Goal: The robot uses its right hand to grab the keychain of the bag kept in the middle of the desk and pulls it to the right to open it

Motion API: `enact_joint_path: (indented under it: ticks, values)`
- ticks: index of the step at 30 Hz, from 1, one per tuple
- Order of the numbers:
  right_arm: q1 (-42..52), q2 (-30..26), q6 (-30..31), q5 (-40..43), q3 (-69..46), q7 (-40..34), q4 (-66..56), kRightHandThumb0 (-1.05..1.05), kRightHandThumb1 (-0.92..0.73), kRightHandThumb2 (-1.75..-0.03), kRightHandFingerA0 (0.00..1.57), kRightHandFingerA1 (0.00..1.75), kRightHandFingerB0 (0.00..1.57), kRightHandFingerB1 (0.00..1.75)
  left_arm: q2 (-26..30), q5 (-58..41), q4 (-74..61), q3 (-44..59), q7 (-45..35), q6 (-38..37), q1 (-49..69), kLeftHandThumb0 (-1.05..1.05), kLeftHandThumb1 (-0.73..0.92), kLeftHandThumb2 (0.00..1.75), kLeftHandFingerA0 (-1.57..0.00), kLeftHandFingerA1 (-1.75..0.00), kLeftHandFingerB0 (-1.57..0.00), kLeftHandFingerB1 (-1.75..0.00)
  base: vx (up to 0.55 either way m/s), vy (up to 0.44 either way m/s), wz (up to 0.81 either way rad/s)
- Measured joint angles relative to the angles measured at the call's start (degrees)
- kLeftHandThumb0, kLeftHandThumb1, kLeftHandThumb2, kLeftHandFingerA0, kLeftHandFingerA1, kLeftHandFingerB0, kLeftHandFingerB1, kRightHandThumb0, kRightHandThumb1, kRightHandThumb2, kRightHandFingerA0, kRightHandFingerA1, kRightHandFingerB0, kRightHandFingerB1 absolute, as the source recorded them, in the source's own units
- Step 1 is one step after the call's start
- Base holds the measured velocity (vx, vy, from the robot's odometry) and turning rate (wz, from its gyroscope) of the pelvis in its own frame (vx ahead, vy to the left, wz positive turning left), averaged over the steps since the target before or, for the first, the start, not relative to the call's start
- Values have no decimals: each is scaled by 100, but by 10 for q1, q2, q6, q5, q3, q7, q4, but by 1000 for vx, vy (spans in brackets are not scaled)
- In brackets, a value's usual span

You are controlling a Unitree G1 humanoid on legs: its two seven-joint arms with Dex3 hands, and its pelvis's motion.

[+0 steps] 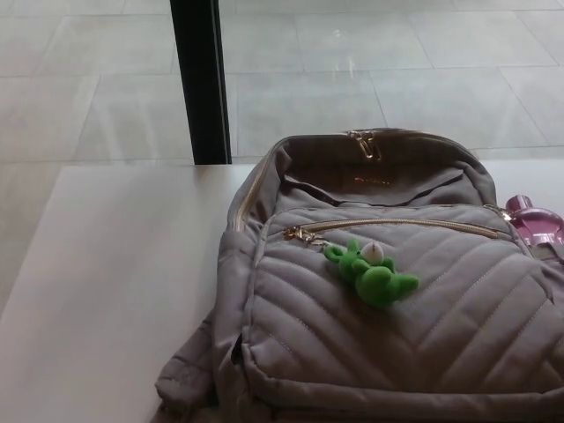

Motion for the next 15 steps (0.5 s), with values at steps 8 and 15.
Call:
enact_joint_path:
  ticks: [8, 15]
  values:
    - [-69, -39, -1, 39, -56, 29, -70, -81, -51, -88, 107, 113, 3, 59, 0, -3, 6, -1, -13, -8, 0, -52, 48, 82, -54, -60, -40, -52, 0, 0, 0]
    - [-125, -41, 8, 51, -65, 39, -225, -78, -65, -61, 71, 61, 27, 29, -2, -2, 6, -2, -15, -8, -2, -55, 46, 81, -53, -61, -42, -53, 0, 0, 0]
